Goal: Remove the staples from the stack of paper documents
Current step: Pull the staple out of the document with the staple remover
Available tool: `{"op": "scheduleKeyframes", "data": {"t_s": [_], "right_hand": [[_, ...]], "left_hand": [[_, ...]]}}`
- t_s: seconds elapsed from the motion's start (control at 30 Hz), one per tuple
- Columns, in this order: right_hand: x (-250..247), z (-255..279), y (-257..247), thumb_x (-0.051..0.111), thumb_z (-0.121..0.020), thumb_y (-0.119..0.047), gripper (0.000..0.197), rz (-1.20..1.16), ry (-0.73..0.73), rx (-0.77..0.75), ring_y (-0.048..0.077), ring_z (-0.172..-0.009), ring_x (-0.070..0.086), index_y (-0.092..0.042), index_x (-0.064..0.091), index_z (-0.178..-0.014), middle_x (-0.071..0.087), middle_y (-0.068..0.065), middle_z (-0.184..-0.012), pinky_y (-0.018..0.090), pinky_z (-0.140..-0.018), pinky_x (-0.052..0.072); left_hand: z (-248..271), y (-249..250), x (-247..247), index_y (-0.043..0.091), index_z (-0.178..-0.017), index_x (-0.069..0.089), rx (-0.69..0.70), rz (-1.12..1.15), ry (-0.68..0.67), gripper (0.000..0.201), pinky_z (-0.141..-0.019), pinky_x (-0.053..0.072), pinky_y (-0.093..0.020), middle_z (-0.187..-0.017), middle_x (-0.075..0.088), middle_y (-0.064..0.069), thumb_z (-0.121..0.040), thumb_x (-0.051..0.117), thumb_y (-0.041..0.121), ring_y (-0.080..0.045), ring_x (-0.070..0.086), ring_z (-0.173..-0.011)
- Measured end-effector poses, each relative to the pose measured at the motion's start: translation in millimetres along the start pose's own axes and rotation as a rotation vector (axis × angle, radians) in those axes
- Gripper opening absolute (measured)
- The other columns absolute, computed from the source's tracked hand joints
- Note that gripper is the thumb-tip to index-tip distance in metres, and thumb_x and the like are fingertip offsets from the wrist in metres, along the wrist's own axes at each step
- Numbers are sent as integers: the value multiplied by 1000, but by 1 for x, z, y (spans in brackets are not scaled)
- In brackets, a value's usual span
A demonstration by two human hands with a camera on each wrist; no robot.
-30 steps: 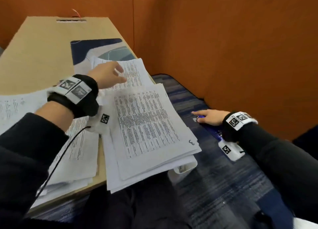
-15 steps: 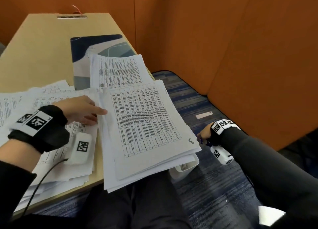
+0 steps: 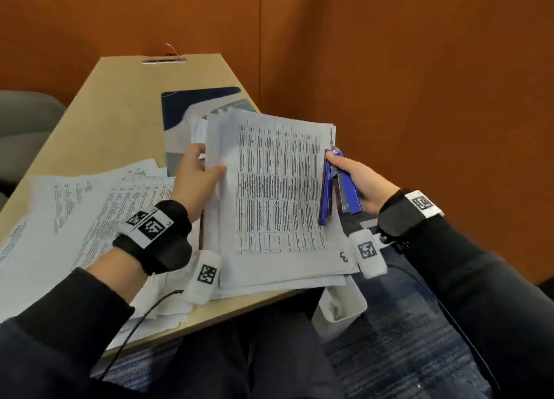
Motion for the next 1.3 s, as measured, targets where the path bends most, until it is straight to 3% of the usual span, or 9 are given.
{"op": "scheduleKeyframes", "data": {"t_s": [0.1,0.33,0.43,0.73,0.83,0.93,1.0,1.07,1.3], "right_hand": [[31,7,-19,56,-96,-40,31,51,19,-150,19,-89,72,-14,68,-108,75,4,-103,36,-84,58],[68,35,-74,61,-83,-64,61,241,115,-655,39,-109,59,-10,60,-113,60,25,-116,56,-103,43],[68,39,-57,59,-76,-74,74,320,106,-650,33,-108,60,-12,56,-117,62,19,-116,56,-103,42],[82,43,-46,59,-74,-78,96,245,192,-660,31,-117,58,-6,43,-136,59,17,-127,54,-106,42],[87,52,-57,55,-82,-67,80,264,213,-779,30,-111,60,-6,44,-133,60,17,-122,47,-101,48],[84,54,-46,56,-88,-59,65,288,203,-788,35,-106,58,-3,48,-119,57,25,-115,47,-93,50],[81,53,-40,54,-90,-54,53,275,181,-741,15,-105,63,-11,51,-121,64,7,-115,33,-90,53],[81,49,-39,55,-88,-53,51,269,169,-703,7,-108,63,-17,51,-123,64,-3,-118,33,-96,50],[88,41,-48,59,-83,-63,66,276,165,-698,28,-108,63,-8,53,-119,63,17,-117,52,-99,48]], "left_hand": [[-2,33,-10,15,-114,48,204,-16,90,26,-80,52,-38,-100,63,-4,-89,53,15,-19,60,-87],[21,100,-19,17,-97,40,667,-68,274,11,-52,32,-33,-74,43,-9,-90,36,9,-5,35,-57],[35,82,-22,29,-94,37,644,-39,346,24,-48,28,-29,-68,39,-3,-87,35,7,-3,35,-52],[28,85,-14,10,-94,39,724,4,431,6,-45,24,-12,-63,36,10,-96,35,7,-1,36,-46],[32,97,-13,13,-126,33,865,-5,439,33,-56,42,-21,-97,58,0,-95,35,0,-4,56,-67],[37,95,-15,22,-134,24,981,-95,465,57,-79,38,-6,-137,32,13,-89,37,-11,22,40,-111],[35,92,-18,17,-135,28,1054,-199,490,63,-76,35,-20,-135,34,3,-84,40,-18,19,45,-92],[29,93,-20,13,-138,35,1034,-289,449,57,-68,37,-25,-129,47,-7,-87,39,-12,-8,48,-76],[15,88,-19,-1,-115,41,842,-106,531,24,-48,32,-23,-67,39,9,-93,32,2,-4,39,-49]]}}
Point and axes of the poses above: each hand's wrist, its own z-axis away from the middle knuckle, its own x-axis out of the palm, y = z × x, the point moved 2 cm from there along -z, towards the middle knuckle
